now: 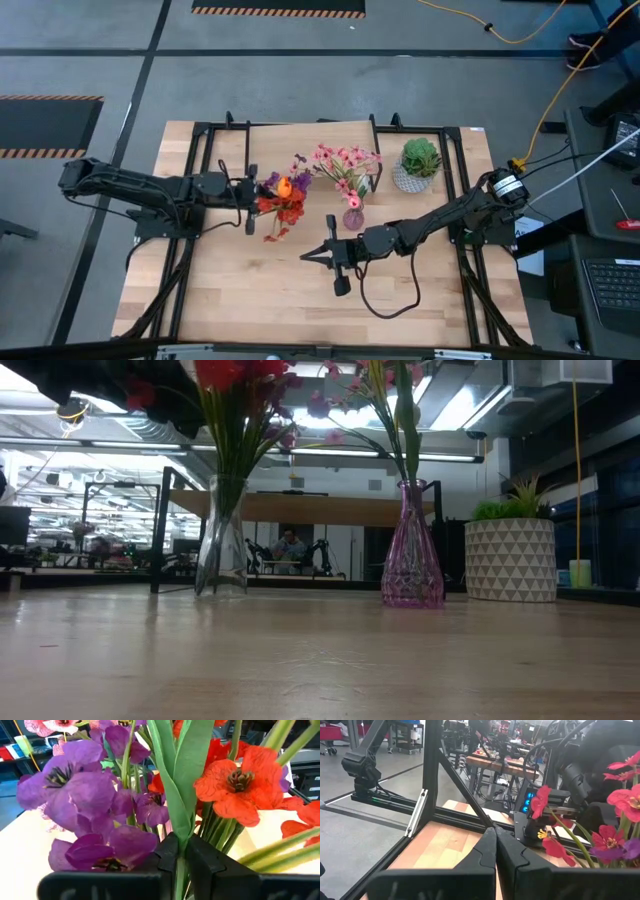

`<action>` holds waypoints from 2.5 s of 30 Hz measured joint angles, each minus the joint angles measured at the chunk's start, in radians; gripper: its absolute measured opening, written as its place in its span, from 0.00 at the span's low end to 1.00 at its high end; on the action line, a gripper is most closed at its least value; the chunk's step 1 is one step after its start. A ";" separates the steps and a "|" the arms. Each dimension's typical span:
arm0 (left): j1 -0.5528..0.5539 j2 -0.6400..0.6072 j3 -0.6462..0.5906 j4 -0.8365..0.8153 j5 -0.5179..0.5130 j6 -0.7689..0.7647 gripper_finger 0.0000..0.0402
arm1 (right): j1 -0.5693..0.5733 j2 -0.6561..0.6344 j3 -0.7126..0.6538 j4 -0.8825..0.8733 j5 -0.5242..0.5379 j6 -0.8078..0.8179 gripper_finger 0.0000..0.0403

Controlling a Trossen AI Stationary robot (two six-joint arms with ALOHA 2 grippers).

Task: Pick and place flowers into a vace then onto a shelf
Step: Put the orange flower into the transparent vase, then put the pink vase on the shelf

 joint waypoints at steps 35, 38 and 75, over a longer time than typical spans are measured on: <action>-0.004 -0.433 0.000 -0.233 0.004 -0.004 0.36 | 0.000 -0.011 0.000 -0.014 0.005 0.079 0.00; -0.014 -0.487 0.000 -0.243 0.035 -0.003 0.33 | 0.000 -0.043 0.000 -0.063 0.012 0.085 0.00; -0.207 -0.542 0.000 -0.677 -0.060 -0.176 0.01 | 0.003 -0.569 -0.632 -0.100 0.044 0.245 0.00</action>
